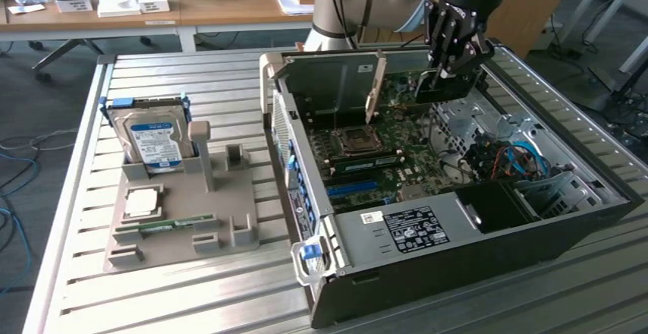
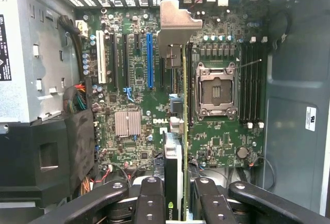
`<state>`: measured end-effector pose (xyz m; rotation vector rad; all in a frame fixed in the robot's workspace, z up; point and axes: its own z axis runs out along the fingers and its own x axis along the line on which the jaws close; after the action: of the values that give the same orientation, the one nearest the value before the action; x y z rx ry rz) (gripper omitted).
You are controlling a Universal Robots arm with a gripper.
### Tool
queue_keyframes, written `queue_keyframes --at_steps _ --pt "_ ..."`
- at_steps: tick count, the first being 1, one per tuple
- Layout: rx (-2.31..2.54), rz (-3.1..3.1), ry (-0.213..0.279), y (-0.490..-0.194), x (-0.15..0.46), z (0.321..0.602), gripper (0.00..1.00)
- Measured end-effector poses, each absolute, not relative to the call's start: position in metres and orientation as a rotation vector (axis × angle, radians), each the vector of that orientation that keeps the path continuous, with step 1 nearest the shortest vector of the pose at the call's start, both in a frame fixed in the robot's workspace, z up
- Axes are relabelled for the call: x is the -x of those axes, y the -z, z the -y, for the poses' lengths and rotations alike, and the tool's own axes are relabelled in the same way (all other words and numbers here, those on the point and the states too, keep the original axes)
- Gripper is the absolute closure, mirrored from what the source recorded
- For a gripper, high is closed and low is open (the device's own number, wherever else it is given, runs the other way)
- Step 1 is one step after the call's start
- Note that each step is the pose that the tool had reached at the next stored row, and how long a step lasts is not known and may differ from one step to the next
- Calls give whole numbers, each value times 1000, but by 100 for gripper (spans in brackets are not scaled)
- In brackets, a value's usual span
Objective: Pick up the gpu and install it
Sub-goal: 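Insert the gpu into the slot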
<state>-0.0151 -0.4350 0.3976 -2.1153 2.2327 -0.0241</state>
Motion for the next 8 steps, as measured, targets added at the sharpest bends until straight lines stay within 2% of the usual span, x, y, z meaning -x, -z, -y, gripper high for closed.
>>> queue_keyframes --at_steps 8 --pt "2116 -2232 24 -397 18 435 73"
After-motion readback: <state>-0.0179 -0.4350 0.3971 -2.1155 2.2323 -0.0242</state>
